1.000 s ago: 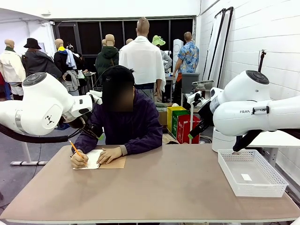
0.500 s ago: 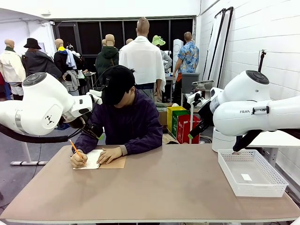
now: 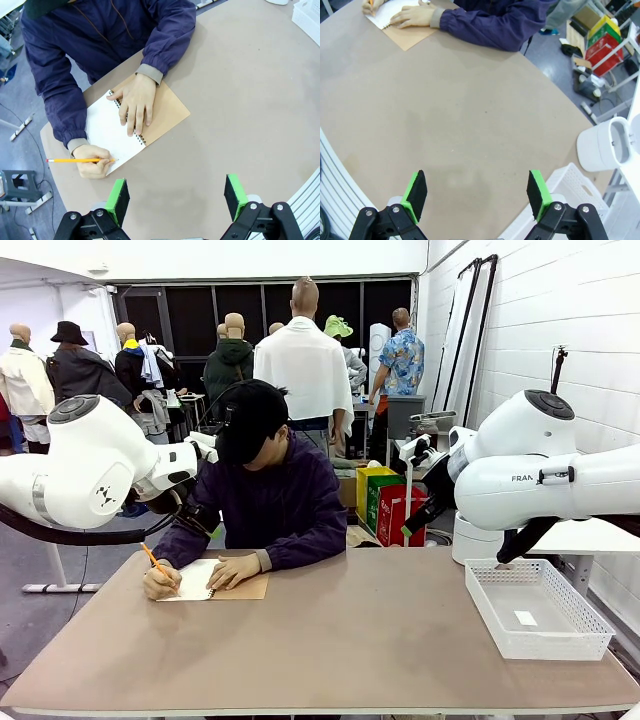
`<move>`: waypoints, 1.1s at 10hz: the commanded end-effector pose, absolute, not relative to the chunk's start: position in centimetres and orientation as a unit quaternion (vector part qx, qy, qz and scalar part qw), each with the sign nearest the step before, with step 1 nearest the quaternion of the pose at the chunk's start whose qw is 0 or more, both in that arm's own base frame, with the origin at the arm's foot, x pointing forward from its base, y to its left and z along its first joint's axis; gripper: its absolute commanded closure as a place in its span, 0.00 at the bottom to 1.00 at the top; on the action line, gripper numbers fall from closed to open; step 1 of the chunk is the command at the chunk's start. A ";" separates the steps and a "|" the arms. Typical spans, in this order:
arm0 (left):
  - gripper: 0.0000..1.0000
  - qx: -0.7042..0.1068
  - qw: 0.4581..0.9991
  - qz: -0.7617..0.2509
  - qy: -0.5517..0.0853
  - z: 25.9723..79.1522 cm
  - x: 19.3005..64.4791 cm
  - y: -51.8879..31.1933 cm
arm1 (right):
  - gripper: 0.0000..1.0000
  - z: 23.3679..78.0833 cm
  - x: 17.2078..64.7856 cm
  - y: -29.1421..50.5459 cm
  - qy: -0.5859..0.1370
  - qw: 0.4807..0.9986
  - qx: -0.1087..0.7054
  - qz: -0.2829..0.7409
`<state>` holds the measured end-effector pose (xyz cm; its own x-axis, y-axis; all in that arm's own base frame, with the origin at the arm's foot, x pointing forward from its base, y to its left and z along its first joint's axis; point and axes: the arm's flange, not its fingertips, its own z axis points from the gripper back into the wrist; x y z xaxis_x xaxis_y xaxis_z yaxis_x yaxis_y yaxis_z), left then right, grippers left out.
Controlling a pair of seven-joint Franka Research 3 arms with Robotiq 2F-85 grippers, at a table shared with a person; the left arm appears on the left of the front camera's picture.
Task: Sort the paper based on its condition.
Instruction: If a person hands you a paper, place it in the Organizing basket , and if it's crumpled, put it in the Trash can.
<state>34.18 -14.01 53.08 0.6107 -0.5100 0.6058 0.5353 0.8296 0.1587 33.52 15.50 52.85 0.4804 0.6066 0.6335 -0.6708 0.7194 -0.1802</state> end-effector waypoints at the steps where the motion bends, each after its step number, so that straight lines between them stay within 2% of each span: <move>1: 0.00 -0.018 0.898 -0.291 -0.330 53.0 34.3 -14.0 | 0.00 52.8 33.6 15.5 -0.348 0.860 0.047 0.371; 11: 0.00 -0.018 0.898 -0.291 -0.330 53.0 34.3 -14.0 | 0.00 52.8 33.6 15.5 -0.348 0.860 0.047 0.371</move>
<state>34.18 -14.01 53.08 0.6107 -0.5100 0.6058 0.5353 0.8296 0.1587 33.52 15.50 52.85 0.4804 0.6066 0.6335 -0.6708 0.7194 -0.1802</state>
